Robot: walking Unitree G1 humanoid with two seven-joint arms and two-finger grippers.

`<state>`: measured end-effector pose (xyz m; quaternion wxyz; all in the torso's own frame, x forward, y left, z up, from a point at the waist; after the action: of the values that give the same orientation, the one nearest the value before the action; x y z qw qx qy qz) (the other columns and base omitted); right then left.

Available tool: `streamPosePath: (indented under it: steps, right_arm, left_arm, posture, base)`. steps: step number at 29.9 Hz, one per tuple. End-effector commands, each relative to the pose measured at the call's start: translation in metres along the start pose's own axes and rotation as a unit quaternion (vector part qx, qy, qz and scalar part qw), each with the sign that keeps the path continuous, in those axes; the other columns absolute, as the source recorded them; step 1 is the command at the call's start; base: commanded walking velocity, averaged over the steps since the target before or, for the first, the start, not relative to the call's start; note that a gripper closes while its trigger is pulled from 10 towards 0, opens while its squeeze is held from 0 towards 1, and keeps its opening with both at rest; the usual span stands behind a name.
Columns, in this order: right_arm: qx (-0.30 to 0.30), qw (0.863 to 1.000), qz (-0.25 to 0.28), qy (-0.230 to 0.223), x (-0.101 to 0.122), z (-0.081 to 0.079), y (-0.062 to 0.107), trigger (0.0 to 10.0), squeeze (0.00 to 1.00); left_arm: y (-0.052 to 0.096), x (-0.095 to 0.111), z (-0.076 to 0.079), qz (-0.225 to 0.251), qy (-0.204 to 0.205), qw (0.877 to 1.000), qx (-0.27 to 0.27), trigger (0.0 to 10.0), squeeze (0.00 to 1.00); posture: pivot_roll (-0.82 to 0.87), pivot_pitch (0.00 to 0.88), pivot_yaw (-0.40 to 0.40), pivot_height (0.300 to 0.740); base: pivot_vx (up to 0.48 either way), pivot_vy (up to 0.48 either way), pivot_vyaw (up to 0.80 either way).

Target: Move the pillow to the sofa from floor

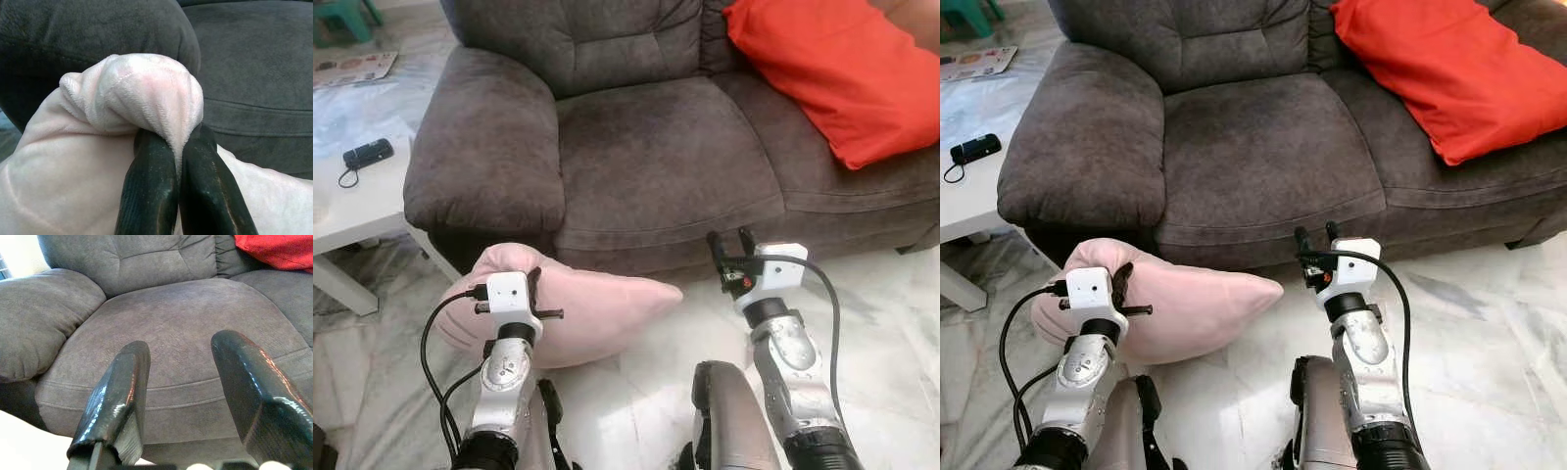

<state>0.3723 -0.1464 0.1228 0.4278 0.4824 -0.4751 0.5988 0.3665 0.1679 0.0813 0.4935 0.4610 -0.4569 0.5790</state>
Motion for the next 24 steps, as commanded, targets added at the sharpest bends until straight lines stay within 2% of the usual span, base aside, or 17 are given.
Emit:
streamPosePath:
  steps: [1, 12, 24]
  right_arm:
    - [0.0, 1.0, -0.003, -0.001, -0.0015, -0.0023, -0.0005, 10.0, 0.0]
    - [0.004, 1.0, -0.002, -0.004, -0.0018, -0.0052, -0.001, 10.0, 0.0]
    - [0.008, 1.0, 0.005, -0.008, 0.0008, -0.0083, -0.0026, 10.0, 0.0]
  left_arm:
    - [-0.0049, 0.0221, 0.0006, 0.039, -0.002, 0.999, -0.008, 10.0, 0.0]
    - [-0.0045, 0.021, 0.0015, 0.033, -0.002, 0.999, -0.011, 10.0, 0.0]
    - [-0.005, 0.0212, 0.0009, 0.031, -0.002, 0.999, -0.012, 10.0, 0.0]
  posture:
    - [-0.09, 0.097, 0.087, 0.546]
    - [-0.09, 0.096, 0.091, 0.555]
    - [-0.09, 0.094, 0.092, 0.628]
  base:
    - [0.0, 0.0, 0.0]
    - [0.0, 0.0, 0.0]
    - [0.0, 0.0, 0.0]
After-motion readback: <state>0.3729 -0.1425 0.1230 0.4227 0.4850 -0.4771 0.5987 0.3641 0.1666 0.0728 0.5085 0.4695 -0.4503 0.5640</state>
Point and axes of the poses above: a point about 5 cm out from each wrist's last joint towards the gripper, its own y axis pointing back from the gripper into the wrist, its own x axis along the axis of the wrist's last joint, z = x × y, the point moved 6 cm from there along -y, pointing out of the wrist towards the gripper, and after that the axes turned 7 degrees about y, right-handed, at the moved point
